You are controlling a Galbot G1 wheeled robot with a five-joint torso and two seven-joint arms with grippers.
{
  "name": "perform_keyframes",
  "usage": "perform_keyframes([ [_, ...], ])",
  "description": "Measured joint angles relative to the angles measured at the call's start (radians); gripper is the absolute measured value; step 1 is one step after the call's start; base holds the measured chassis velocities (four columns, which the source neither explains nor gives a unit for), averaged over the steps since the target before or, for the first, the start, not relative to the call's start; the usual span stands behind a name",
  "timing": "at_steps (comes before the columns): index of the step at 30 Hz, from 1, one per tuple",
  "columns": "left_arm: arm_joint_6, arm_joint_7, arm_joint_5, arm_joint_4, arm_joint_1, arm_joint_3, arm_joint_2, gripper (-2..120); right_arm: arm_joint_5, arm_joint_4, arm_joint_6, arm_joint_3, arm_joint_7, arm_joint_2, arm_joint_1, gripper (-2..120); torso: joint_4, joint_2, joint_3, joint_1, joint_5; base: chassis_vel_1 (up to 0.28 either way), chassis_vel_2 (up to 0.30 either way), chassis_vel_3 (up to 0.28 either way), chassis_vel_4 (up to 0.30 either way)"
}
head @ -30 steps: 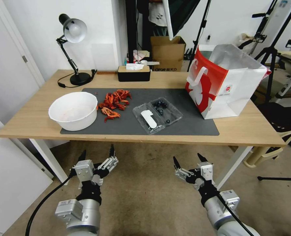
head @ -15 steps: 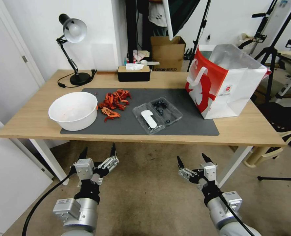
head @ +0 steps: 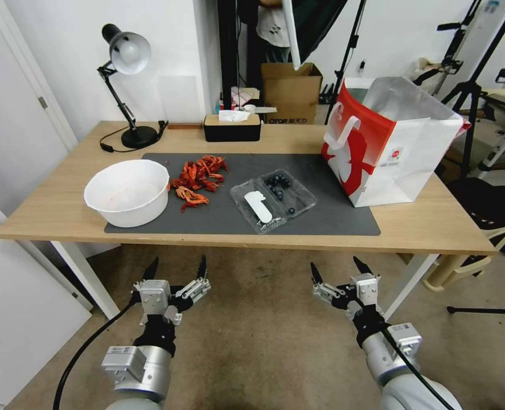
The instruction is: Close the takeout container lid, then place the container into the takeout bag.
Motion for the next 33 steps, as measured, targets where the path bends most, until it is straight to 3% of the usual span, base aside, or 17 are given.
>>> perform_keyframes([
  [16,-0.016,0.012,0.004,0.024,-0.018,-0.009,0.009,100,0.107,-0.121,0.045,-0.013,0.135,-0.038,0.250,100,-0.0002,0.000,0.000,0.000,-0.0002,0.000,0.000,0.000,0.000],
  [30,-0.021,0.038,-0.019,0.066,-0.050,-0.008,0.070,100,0.040,-0.252,0.010,-0.056,0.165,-0.009,0.359,100,-0.0003,0.000,0.000,0.000,-0.0002,0.000,0.000,0.000,0.000],
  [33,-0.026,0.039,-0.023,0.066,-0.049,-0.013,0.074,100,-0.010,-0.267,-0.035,-0.094,0.170,-0.003,0.385,100,0.0000,0.000,0.000,0.000,-0.0002,0.000,0.000,0.000,0.000],
])
